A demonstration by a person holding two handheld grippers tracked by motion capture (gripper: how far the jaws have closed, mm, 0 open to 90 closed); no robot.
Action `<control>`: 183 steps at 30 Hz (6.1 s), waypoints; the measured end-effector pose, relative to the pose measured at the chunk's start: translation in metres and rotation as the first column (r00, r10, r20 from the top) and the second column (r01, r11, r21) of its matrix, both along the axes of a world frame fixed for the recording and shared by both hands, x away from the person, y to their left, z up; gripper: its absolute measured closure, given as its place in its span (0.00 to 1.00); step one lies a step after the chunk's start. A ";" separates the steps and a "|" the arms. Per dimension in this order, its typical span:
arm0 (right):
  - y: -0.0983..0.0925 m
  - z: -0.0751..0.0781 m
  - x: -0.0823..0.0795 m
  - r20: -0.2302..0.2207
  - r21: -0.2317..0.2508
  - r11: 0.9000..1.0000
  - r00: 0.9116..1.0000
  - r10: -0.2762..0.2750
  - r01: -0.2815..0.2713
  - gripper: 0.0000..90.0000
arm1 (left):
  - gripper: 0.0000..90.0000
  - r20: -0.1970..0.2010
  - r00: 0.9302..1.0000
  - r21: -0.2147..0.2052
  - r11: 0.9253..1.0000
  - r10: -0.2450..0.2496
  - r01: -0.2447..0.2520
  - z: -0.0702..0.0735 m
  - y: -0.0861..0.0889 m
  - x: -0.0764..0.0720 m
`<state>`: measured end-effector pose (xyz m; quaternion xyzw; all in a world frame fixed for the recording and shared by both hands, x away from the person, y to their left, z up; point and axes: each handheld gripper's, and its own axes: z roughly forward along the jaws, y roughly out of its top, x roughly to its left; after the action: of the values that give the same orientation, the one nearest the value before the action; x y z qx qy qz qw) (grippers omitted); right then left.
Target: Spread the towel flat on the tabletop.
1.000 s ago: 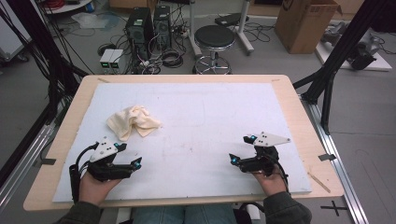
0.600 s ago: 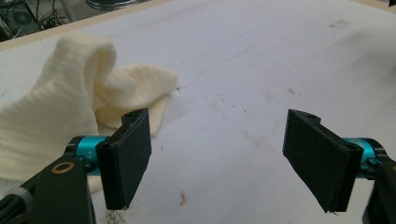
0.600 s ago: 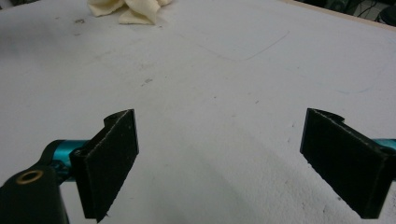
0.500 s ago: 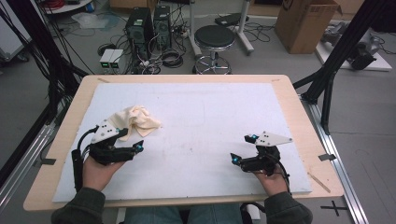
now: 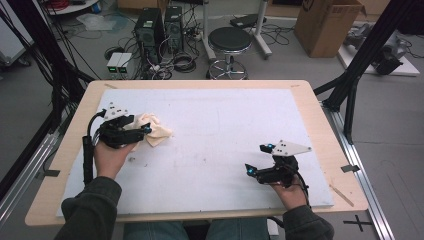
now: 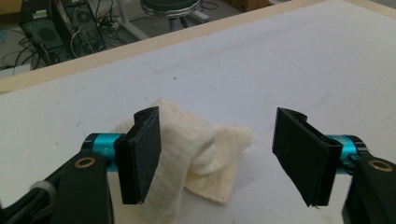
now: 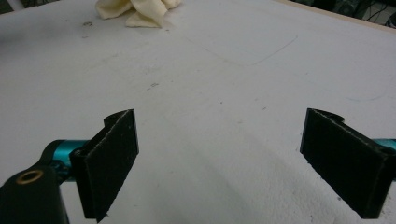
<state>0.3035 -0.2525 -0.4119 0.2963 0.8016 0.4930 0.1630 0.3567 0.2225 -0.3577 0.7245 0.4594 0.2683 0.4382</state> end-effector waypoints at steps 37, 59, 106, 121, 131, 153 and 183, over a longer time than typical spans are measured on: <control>-0.002 -0.002 0.000 -0.010 0.004 1.000 1.000 0.015 -0.015 0.12 | 0.89 -0.139 0.990 -0.019 0.999 0.036 -0.039 -0.041 -0.003 0.046; 0.001 -0.001 0.000 0.009 0.001 1.000 1.000 0.018 -0.018 0.12 | 0.90 -0.054 0.987 -0.095 0.985 -0.152 0.146 0.003 -0.025 0.018; 0.003 0.000 -0.001 0.008 0.002 0.999 0.999 0.050 -0.050 0.12 | 0.55 -0.182 0.879 -0.026 0.896 -0.440 0.443 -0.036 -0.158 0.052; 0.029 0.011 -0.009 0.019 0.007 0.986 0.985 0.169 -0.169 0.35 | 0.45 -0.060 0.869 -0.072 0.871 -0.491 0.487 -0.006 -0.123 -0.008; 0.056 0.003 0.000 -0.051 -0.064 0.962 0.963 0.263 -0.266 0.57 | 0.68 -0.065 0.810 -0.061 0.813 -0.583 0.579 -0.030 -0.124 -0.056; 0.091 -0.029 0.033 -0.200 -0.181 0.935 0.942 0.268 -0.305 0.81 | 0.78 -0.199 0.876 0.124 0.875 -0.440 0.468 -0.077 -0.127 -0.024; 0.027 0.018 -0.020 -0.134 -0.110 0.908 0.912 0.388 -0.403 0.97 | 0.90 -0.101 0.839 0.067 0.838 -0.535 0.542 -0.024 -0.059 -0.051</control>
<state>0.2830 -0.2258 -0.3935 0.1422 0.8844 0.4432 0.0353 0.3061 0.1633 -0.3815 0.8539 0.2410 0.1270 0.4435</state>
